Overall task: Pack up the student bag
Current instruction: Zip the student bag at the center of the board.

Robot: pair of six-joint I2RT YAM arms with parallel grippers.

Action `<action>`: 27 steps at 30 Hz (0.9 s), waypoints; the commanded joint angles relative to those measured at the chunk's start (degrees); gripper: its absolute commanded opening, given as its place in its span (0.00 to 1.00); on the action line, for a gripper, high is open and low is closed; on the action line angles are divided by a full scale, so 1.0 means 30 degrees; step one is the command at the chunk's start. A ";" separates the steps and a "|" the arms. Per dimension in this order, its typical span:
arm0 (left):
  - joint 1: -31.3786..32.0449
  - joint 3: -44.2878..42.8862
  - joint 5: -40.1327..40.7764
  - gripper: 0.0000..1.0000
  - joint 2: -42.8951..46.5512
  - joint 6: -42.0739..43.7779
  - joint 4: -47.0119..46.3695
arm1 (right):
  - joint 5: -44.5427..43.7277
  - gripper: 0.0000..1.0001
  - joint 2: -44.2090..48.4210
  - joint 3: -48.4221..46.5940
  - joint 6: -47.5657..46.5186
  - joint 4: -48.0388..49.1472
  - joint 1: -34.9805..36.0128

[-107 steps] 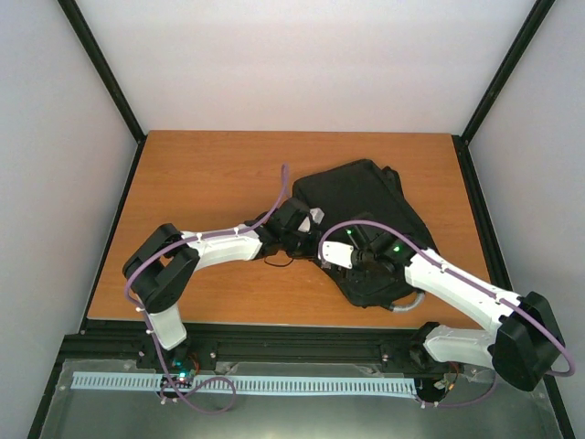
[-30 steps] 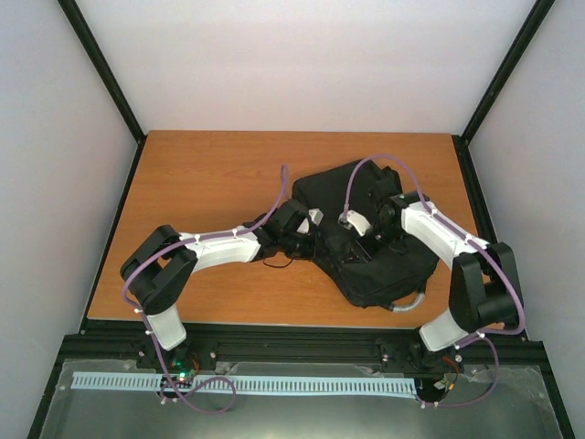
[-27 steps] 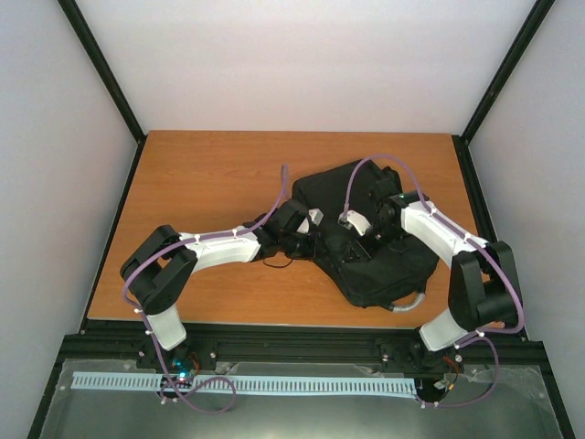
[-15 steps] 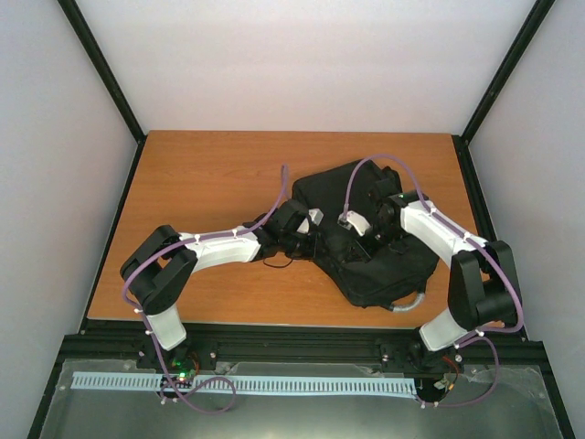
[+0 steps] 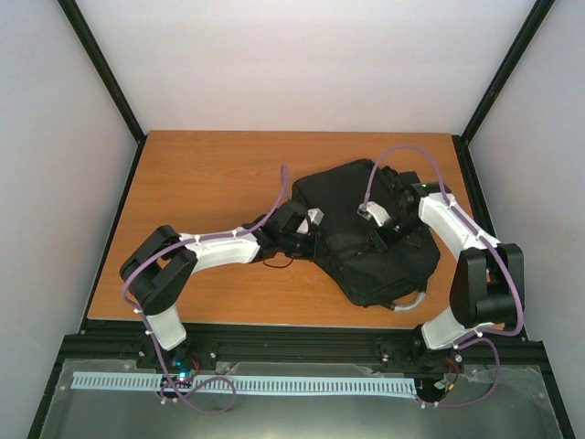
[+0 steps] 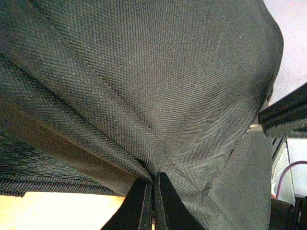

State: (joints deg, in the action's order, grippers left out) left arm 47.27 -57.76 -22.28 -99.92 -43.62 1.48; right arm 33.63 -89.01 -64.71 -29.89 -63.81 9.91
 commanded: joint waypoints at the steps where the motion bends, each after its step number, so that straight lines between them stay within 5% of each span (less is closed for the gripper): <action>1: -0.0119 0.0296 0.0345 0.01 0.0943 0.0659 0.0048 | -0.0931 0.03 -0.0077 -0.0831 -0.1033 -0.0461 -0.1266; 27: -0.0199 0.0797 0.0655 0.01 0.1167 0.0799 0.0226 | -0.2473 0.03 -0.2441 -0.3224 -0.4162 -0.0579 -0.7945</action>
State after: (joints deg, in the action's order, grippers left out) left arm 47.24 -55.86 -21.50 -98.50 -43.05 0.82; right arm 28.27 -94.76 -71.92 -40.27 -66.70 -11.03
